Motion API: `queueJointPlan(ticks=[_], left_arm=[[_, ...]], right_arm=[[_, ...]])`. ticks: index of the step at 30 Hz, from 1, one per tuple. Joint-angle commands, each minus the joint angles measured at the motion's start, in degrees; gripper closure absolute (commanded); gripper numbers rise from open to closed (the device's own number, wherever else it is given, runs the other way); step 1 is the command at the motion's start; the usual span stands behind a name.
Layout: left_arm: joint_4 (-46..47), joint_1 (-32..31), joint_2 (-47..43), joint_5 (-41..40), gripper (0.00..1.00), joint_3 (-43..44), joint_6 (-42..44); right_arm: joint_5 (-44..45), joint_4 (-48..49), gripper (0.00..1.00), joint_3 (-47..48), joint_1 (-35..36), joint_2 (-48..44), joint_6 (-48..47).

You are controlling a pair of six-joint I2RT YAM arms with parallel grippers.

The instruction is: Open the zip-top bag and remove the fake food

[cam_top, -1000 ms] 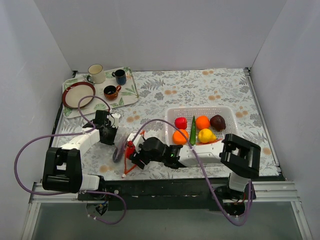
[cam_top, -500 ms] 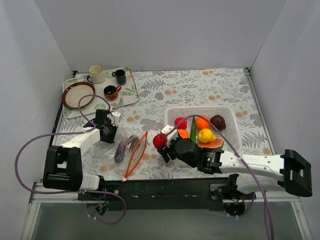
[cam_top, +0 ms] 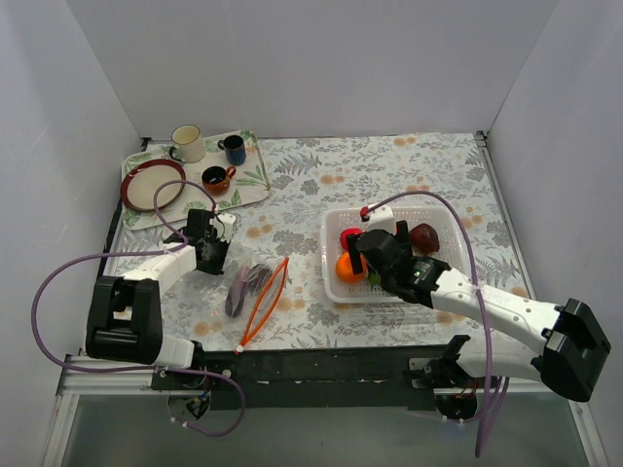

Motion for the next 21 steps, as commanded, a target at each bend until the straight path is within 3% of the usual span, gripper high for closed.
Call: queueJointPlan(ticks=[1,8,16,18,19,21], left_arm=[[-3.19,-0.16,1.58,-0.77,1.00,0.22,0.50],[-4.16,-0.16,-0.18,-0.86,1.00,0.75,0.06],[-3.98,-0.16,-0.44,-0.77,1.00,0.40,0.41],[-4.07,-0.16,-0.70,-0.77,1.00,0.48,0.41],[-4.16,-0.16,-0.97,-0.77,1.00,0.40,0.41],[-4.42,-0.16,-1.41,-0.77,1.00,0.22,0.49]], right_arm=[[1.11,-7.51,0.01,9.53,0.10,5.80,1.76],[-4.17,-1.89,0.01,15.51,2.38,8.72,-3.51],[-3.99,-0.13,0.02,26.32,14.24,23.11,-10.29],[-7.23,1.01,0.14,26.51,15.12,25.15,-8.62],[-8.72,2.06,0.27,25.38,15.13,26.46,-7.66],[-11.63,6.45,0.38,23.62,15.30,27.61,-6.60]])
